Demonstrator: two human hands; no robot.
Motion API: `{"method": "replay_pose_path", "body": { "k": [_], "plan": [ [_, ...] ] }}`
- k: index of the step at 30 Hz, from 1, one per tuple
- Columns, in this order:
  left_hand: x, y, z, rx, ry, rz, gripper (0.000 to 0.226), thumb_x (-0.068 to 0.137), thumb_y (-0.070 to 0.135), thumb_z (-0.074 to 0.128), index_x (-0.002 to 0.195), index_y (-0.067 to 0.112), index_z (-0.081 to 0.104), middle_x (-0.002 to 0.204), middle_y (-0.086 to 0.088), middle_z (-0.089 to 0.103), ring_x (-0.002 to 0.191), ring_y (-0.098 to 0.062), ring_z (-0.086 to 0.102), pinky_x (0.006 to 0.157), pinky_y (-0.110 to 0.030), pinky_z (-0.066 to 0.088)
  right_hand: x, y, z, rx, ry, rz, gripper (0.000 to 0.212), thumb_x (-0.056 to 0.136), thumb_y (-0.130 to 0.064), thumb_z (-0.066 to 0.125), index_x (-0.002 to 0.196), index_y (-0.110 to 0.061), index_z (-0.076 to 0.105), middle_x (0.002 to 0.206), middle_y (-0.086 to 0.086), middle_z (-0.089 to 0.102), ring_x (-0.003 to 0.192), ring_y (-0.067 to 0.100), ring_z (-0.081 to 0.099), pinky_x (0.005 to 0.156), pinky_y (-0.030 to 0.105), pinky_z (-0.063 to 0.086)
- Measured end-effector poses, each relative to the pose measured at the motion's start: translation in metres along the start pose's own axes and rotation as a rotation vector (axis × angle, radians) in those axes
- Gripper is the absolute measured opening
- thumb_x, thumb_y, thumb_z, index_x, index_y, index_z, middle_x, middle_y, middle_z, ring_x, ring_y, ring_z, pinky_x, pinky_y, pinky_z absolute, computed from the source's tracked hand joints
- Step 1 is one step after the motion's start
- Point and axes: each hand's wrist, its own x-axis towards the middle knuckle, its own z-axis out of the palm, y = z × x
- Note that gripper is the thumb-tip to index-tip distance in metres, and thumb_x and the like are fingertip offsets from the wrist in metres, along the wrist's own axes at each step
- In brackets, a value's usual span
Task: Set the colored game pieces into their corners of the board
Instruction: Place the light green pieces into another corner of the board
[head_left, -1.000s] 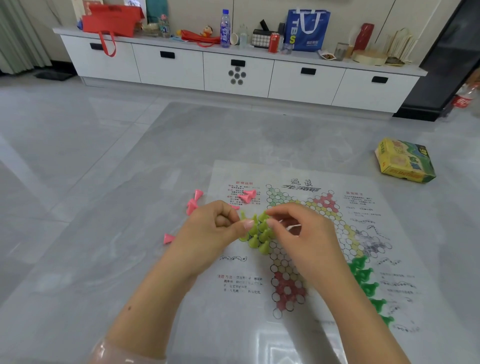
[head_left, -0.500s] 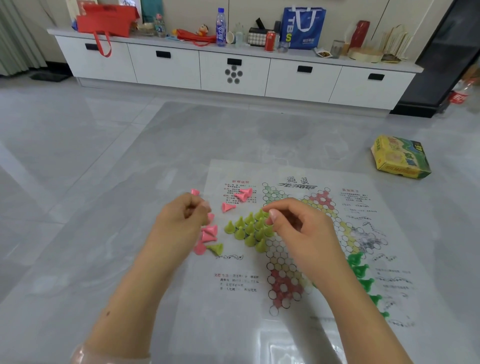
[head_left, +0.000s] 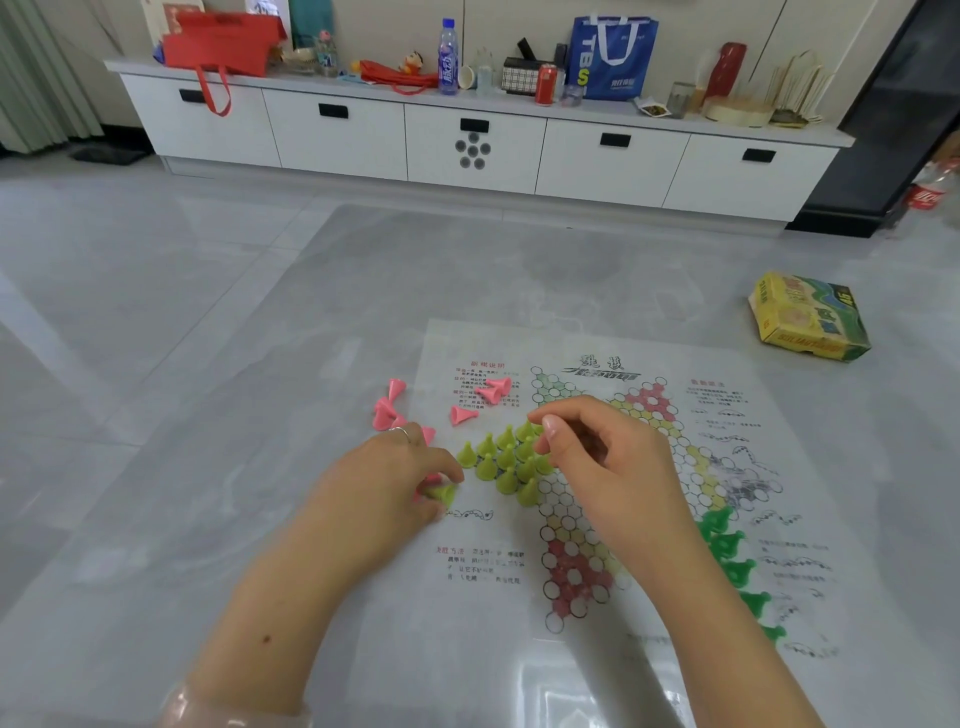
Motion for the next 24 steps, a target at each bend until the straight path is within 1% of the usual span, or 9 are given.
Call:
{"method": "replay_pose_path", "body": {
  "k": [2,5,8,10,12,14,18,22,24],
  "plan": [
    [0.002,0.001,0.003,-0.008,0.014,-0.012,0.023,0.083,0.025,0.057,0.104,0.032,0.063,0.075,0.017,0.034,0.09,-0.009,0.048,0.081,-0.027,0.045,0.0,0.0,0.0,-0.008,-0.007,0.004,0.021,0.087,-0.014,0.056,0.08,-0.031,0.066,0.068,0.0,0.065,0.066,0.016,0.059,0.063,0.025,0.049],
    [0.002,0.006,0.001,-0.152,0.107,-0.024,0.004,0.082,0.03,0.06,0.079,0.031,0.06,0.074,0.013,0.045,0.074,-0.004,0.046,0.074,-0.026,0.043,0.0,-0.001,0.0,-0.007,0.0,0.004,0.021,0.087,-0.013,0.055,0.079,-0.03,0.065,0.068,0.001,0.065,0.066,0.016,0.059,0.063,0.026,0.049],
    [0.002,0.012,-0.002,-0.477,0.208,-0.113,0.023,0.084,0.024,0.062,0.062,0.028,0.056,0.062,0.008,0.056,0.06,-0.006,0.049,0.063,-0.022,0.039,0.0,-0.001,0.0,-0.008,0.006,-0.007,0.021,0.087,-0.013,0.056,0.079,-0.03,0.065,0.068,0.002,0.065,0.066,0.017,0.059,0.063,0.027,0.049],
    [0.002,0.016,-0.003,-0.762,0.228,-0.231,0.026,0.084,0.022,0.063,0.058,0.023,0.059,0.051,0.01,0.055,0.055,-0.009,0.048,0.057,-0.023,0.039,0.0,-0.002,0.0,-0.01,-0.004,-0.013,0.022,0.087,-0.013,0.056,0.078,-0.031,0.065,0.068,0.002,0.065,0.066,0.016,0.059,0.063,0.025,0.049],
    [0.002,0.02,-0.002,-0.949,0.204,-0.325,0.03,0.086,0.022,0.06,0.055,0.02,0.057,0.048,0.011,0.05,0.054,-0.01,0.044,0.051,-0.02,0.034,0.0,-0.003,0.001,-0.021,-0.023,-0.026,0.022,0.086,-0.014,0.058,0.079,-0.033,0.065,0.069,-0.003,0.065,0.067,0.009,0.059,0.062,0.018,0.049],
    [0.002,0.025,-0.002,-1.015,0.144,-0.348,0.032,0.087,0.021,0.057,0.056,0.017,0.053,0.048,0.009,0.045,0.05,-0.008,0.037,0.045,-0.013,0.029,0.0,-0.005,0.002,-0.043,-0.063,-0.051,0.024,0.084,-0.012,0.061,0.081,-0.035,0.065,0.072,-0.008,0.066,0.069,0.004,0.06,0.063,0.013,0.048],
    [0.0,0.034,-0.004,-1.112,0.059,-0.343,0.033,0.089,0.017,0.053,0.056,0.014,0.05,0.045,0.01,0.041,0.035,-0.002,0.027,0.037,-0.011,0.023,-0.002,-0.007,0.004,-0.067,-0.177,-0.143,0.038,0.08,-0.007,0.066,0.085,-0.045,0.063,0.079,-0.012,0.066,0.07,0.009,0.062,0.066,0.021,0.052],
    [0.0,0.037,-0.006,-1.153,0.042,-0.339,0.037,0.089,0.014,0.051,0.053,0.015,0.05,0.045,0.008,0.042,0.034,-0.001,0.026,0.036,-0.011,0.023,-0.003,-0.005,0.006,-0.137,-0.187,-0.213,0.025,0.078,-0.007,0.068,0.092,-0.028,0.069,0.08,-0.02,0.064,0.075,0.005,0.06,0.067,0.013,0.048],
    [0.0,0.038,-0.006,-1.168,0.029,-0.336,0.037,0.089,0.013,0.051,0.053,0.014,0.049,0.044,0.008,0.042,0.034,-0.002,0.025,0.036,-0.011,0.022,-0.003,-0.004,0.006,-0.15,-0.17,-0.239,0.022,0.077,-0.009,0.068,0.092,-0.024,0.07,0.08,-0.022,0.063,0.074,0.005,0.059,0.066,0.011,0.046]
  ]
}}
